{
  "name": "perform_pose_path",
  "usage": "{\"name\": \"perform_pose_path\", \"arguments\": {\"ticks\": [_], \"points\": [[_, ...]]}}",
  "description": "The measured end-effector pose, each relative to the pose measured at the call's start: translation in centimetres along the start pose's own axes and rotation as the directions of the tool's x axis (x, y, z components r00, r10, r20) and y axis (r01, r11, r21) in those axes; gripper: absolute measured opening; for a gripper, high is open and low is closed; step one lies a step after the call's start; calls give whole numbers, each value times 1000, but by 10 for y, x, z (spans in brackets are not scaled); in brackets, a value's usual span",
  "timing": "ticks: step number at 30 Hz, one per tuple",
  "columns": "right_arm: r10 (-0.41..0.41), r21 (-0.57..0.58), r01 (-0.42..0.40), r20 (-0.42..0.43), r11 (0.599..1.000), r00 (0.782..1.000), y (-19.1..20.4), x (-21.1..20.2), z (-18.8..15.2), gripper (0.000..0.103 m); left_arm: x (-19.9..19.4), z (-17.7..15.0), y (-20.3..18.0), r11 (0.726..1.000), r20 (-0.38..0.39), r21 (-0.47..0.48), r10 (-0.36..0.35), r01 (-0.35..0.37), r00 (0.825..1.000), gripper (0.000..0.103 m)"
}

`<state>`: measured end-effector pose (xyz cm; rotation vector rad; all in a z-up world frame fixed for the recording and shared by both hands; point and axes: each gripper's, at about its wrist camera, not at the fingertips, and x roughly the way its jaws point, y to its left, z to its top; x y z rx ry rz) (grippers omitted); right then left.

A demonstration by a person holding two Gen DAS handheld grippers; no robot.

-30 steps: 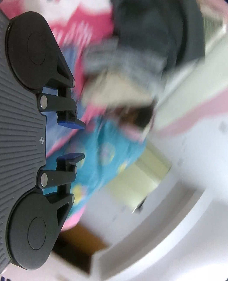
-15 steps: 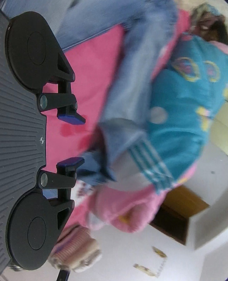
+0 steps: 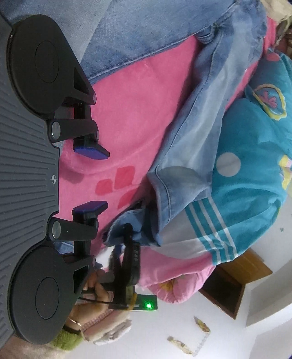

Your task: Fold clothes

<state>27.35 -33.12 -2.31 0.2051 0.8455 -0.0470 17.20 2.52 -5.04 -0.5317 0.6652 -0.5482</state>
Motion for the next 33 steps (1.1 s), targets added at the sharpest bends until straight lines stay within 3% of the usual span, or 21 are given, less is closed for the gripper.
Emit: {"name": "perform_pose_path", "arguments": {"ticks": [1,2,5,7,10,12,14,15,16,20,23,25,27,30,33], "points": [[-8,-45,9,10,999,1000,3,-6,1,28,0,0,2,1000,1,-12,-13,13,1000,40],[-16,-90,18,20,996,1000,5,-12,1,16,-1,1,3,999,2,-23,-26,26,1000,40],[-68,-256,92,101,962,993,14,-44,2,12,-4,3,7,997,7,-52,-64,64,998,40],[-140,-390,210,201,896,970,19,-74,-6,12,-7,5,10,991,13,-84,-99,100,995,40],[-228,-552,403,360,730,905,26,-115,-23,11,-10,10,14,977,25,-140,-159,161,987,40],[-278,-626,524,453,578,847,27,-130,-42,11,-11,14,14,969,30,-160,-185,188,982,40],[-304,-678,620,541,395,784,25,-137,-66,11,-10,17,12,968,32,-160,-193,195,981,40],[-314,-688,649,568,326,761,22,-138,-76,11,-9,18,10,969,32,-153,-192,195,981,40],[-326,-691,662,579,288,747,17,-139,-83,11,-9,19,8,970,31,-146,-191,193,981,40],[-364,-686,671,571,281,736,-2,-139,-93,11,-6,22,3,979,24,-114,-166,168,986,40],[-372,-679,658,548,324,749,-11,-132,-88,11,-3,27,2,987,30,-96,-130,132,991,40],[-398,-698,631,502,338,768,-18,-117,-88,22,-3,32,3,988,35,-98,-120,123,992,40],[-433,-738,589,436,330,789,-29,-99,-95,41,-3,36,4,988,40,-100,-111,115,993,40],[-471,-774,553,382,308,795,-43,-96,-112,42,-7,42,5,991,58,-91,-96,101,994,40],[-439,-727,551,372,410,818,-47,-132,-108,42,-11,50,7,996,75,-75,-39,44,996,40]]}}
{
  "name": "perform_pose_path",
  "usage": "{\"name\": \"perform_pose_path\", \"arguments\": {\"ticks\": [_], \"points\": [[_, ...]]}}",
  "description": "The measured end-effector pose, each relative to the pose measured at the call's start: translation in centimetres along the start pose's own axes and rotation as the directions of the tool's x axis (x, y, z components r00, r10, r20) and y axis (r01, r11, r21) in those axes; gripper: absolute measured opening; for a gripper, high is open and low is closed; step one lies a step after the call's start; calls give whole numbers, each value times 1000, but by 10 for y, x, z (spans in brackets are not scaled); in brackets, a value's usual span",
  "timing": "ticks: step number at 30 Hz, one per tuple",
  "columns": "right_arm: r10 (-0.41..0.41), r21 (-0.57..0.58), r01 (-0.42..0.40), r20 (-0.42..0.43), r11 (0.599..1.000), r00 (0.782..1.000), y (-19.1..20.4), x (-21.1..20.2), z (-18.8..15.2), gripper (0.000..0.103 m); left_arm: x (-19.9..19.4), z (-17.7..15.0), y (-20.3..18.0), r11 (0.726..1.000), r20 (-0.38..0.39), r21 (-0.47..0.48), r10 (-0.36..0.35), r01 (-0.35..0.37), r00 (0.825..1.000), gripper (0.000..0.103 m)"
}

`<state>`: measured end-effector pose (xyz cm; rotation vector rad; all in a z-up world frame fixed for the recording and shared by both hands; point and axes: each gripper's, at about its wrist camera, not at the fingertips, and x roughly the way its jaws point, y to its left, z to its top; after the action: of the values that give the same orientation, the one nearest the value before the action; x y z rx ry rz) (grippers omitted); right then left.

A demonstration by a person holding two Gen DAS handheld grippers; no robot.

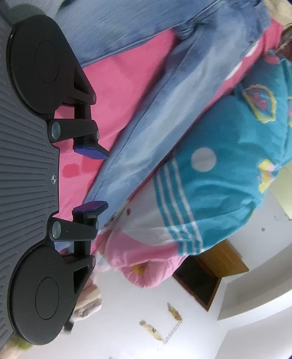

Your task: Fold clothes

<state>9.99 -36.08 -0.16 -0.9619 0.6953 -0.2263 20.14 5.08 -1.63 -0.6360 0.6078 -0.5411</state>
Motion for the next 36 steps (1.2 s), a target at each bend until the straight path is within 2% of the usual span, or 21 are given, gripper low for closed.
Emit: {"name": "perform_pose_path", "arguments": {"ticks": [3,4,5,6,8,11,13,15,18,20,22,23,24,27,30,31,32,34,36], "points": [[71,74,-80,123,994,990,-19,-35,14,42,5,9,-3,988,22,46,145,-146,989,40],[108,69,-124,190,990,976,-18,-45,26,42,7,10,-2,981,31,51,186,-187,982,40],[151,50,-170,264,984,952,-13,-54,40,42,9,12,-2,973,39,54,224,-226,974,40],[194,27,-215,336,976,922,-9,-63,55,42,9,12,-1,967,50,51,245,-248,968,40],[278,-33,-296,457,955,845,5,-76,86,42,8,15,2,963,79,46,263,-267,961,40],[407,-156,-389,552,908,728,51,-72,138,42,8,18,5,947,143,73,300,-312,943,40],[485,-241,-429,560,871,672,89,-60,171,41,9,19,12,943,142,61,316,-327,938,40],[544,-324,-438,550,839,634,125,-47,199,39,10,19,20,946,127,28,316,-322,940,40],[575,-447,-368,543,815,612,170,-28,220,39,10,19,27,948,124,8,314,-317,941,40],[571,-472,-339,539,814,620,186,-13,229,36,10,19,28,951,131,4,306,-309,943,40],[588,-438,-397,521,806,619,184,-1,236,20,10,19,29,955,142,6,294,-298,945,40],[606,-415,-443,495,795,623,178,2,241,2,10,18,29,956,147,9,289,-293,946,40],[618,-398,-473,489,786,616,169,2,243,2,10,18,29,957,152,11,284,-289,947,40],[650,-339,-562,505,755,568,141,0,243,2,11,18,28,962,171,15,268,-274,948,40],[697,-289,-657,490,696,523,134,8,241,2,15,17,26,958,183,34,274,-284,944,40],[730,-302,-681,449,667,516,142,14,239,2,17,17,25,955,185,41,283,-295,941,40],[737,-324,-674,437,664,516,149,15,235,3,19,16,25,952,184,47,289,-302,939,40],[717,-368,-622,458,691,525,156,11,228,4,21,16,26,949,177,47,299,-311,938,40],[735,-391,-628,449,673,509,144,7,229,8,21,16,28,948,170,42,305,-316,937,40]]}}
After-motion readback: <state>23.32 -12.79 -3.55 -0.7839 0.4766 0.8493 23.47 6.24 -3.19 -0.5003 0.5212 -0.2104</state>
